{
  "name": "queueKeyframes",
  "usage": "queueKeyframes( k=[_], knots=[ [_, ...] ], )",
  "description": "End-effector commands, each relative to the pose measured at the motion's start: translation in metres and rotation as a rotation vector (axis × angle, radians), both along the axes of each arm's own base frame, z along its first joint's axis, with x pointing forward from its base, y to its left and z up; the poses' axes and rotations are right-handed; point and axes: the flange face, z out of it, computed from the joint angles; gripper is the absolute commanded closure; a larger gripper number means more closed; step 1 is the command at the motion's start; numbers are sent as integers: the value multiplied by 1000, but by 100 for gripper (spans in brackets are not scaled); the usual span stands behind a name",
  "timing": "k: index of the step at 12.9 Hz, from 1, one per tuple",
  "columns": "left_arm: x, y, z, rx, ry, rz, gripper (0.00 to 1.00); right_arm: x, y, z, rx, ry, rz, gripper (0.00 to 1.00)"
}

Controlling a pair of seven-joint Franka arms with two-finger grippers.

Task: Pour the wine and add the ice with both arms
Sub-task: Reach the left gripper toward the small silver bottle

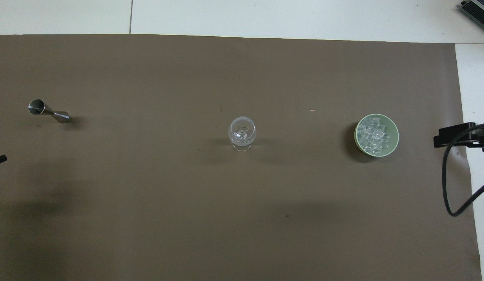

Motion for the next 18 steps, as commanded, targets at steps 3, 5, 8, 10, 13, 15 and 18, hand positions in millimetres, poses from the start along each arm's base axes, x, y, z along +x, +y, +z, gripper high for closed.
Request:
queueKeyframes(
  k=[3, 5, 8, 10, 13, 15, 18],
  knots=[
    [2, 7, -34, -32, 27, 78, 0, -6, 1, 0, 3, -3, -10, 0],
    [4, 6, -44, -46, 18, 82, 0, -6, 0, 0, 3, -3, -12, 0],
    [5, 8, -56, 5, -16, 37, 0, -6, 1, 0, 3, -3, -9, 0],
    [6, 7, -57, -3, -19, 39, 0, -7, 1, 0, 3, -2, -9, 0],
    [7, 13, -65, -55, -33, 85, 0, -6, 1, 0, 3, -3, -9, 0],
    [9, 12, -79, -110, -35, 110, 0, -6, 1, 0, 3, -3, -9, 0],
    [8, 15, -92, -134, -32, 102, 0, -6, 1, 0, 3, -3, -10, 0]
  ],
)
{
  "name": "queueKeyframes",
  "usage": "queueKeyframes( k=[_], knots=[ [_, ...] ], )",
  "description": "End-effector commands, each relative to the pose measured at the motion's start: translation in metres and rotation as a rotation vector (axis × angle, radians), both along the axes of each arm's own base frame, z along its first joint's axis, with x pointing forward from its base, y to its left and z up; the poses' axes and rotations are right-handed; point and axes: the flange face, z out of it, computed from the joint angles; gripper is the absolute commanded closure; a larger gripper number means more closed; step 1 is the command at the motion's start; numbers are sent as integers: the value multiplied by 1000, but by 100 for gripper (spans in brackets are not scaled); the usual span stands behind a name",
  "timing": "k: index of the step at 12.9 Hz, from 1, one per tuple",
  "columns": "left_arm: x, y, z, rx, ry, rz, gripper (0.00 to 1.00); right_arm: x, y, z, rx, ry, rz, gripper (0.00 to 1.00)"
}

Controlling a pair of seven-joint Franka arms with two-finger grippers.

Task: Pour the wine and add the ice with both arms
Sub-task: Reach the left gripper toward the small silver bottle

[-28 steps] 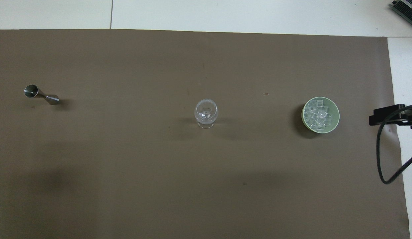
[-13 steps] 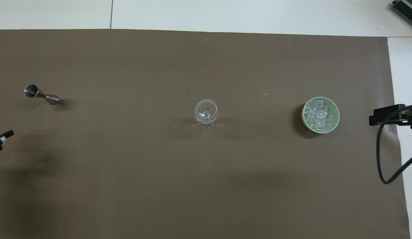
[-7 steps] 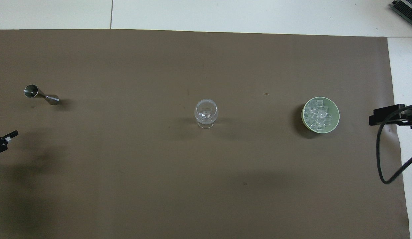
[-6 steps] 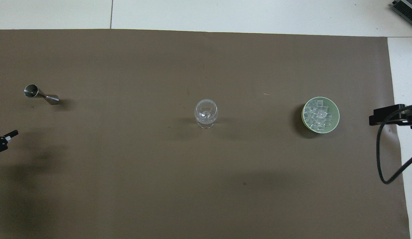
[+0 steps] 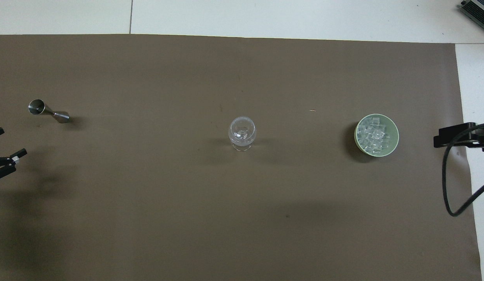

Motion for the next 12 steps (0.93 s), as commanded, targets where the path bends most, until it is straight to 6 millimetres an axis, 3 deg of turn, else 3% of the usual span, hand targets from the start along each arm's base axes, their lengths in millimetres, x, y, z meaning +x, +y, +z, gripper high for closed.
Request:
queueKeyframes(
  k=[1, 8, 12],
  knots=[
    [-1, 4, -12, -42, -23, 20, 0, -6, 1, 0, 3, -3, -10, 0],
    [4, -2, -45, -119, -55, 84, 0, -6, 1, 0, 3, -3, -10, 0],
    [11, -16, -57, -127, -77, 93, 0, -6, 1, 0, 3, -3, -10, 0]
  ],
)
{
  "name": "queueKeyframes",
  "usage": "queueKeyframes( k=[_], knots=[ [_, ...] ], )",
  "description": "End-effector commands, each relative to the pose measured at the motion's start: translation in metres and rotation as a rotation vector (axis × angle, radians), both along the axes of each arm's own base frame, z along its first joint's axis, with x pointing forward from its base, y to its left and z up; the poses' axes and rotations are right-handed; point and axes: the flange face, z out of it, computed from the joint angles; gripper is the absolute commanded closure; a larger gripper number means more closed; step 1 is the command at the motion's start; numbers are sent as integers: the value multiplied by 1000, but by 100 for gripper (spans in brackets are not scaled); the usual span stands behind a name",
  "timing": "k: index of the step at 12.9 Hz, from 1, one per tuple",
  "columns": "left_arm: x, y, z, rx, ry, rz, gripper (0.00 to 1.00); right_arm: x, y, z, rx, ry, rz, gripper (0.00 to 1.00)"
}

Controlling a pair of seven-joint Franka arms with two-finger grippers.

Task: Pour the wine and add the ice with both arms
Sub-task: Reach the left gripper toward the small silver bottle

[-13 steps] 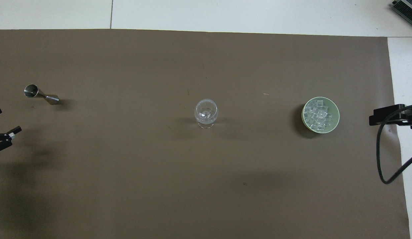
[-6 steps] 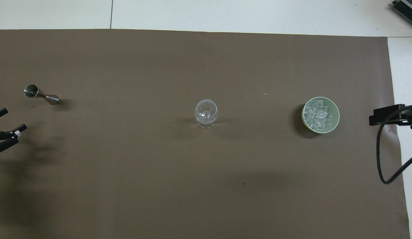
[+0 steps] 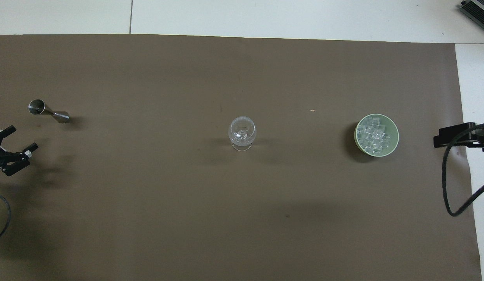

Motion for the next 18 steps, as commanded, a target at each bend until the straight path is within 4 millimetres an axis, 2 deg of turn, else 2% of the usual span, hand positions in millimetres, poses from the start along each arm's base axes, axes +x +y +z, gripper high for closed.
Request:
queueKeyframes(
  k=[1, 7, 12, 18],
  knots=[
    [7, -15, -8, -4, -30, 12, 0, -6, 1, 0, 3, -3, -9, 0],
    [10, -39, -25, -22, -54, 46, 0, -6, 1, 0, 3, -3, -10, 0],
    [10, -46, -56, -46, -70, 72, 0, -6, 0, 0, 3, -3, -12, 0],
    [15, -51, -59, -60, -84, 98, 0, -6, 0, 0, 3, -3, -12, 0]
  ],
)
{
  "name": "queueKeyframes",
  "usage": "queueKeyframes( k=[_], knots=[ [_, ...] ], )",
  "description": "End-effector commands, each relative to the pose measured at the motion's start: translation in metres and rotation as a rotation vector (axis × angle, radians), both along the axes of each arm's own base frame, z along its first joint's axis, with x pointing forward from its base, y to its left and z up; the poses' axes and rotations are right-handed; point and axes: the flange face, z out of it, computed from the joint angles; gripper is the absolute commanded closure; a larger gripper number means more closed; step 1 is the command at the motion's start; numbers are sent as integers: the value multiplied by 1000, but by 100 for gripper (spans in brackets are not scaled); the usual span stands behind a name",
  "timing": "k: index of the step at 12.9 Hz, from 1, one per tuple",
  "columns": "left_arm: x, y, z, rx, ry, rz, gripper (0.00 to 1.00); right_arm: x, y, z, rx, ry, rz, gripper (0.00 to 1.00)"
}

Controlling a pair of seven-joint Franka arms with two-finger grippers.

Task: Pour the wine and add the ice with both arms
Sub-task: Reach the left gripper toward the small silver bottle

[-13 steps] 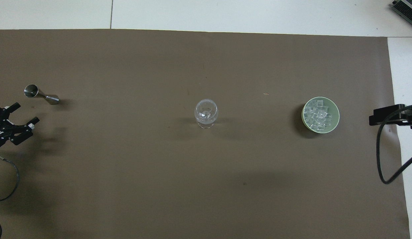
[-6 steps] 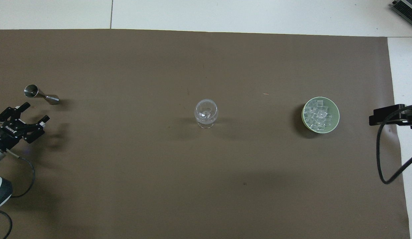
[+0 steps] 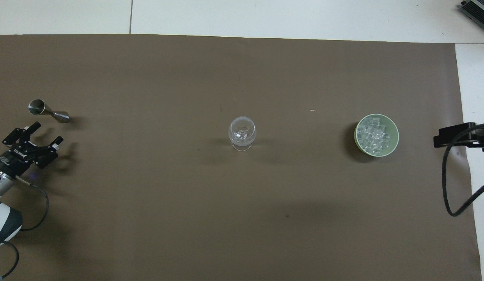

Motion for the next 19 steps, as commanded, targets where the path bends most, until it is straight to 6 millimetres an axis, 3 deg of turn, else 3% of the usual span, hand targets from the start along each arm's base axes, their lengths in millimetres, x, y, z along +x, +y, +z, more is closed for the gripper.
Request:
queueKeyframes(
  k=[1, 19],
  knots=[
    [4, -7, 0, -3, -11, 21, 0, -6, 1, 0, 3, -3, -10, 0],
    [16, -15, -5, -2, -61, 64, 2, -6, 1, 0, 3, -3, -10, 0]
  ],
)
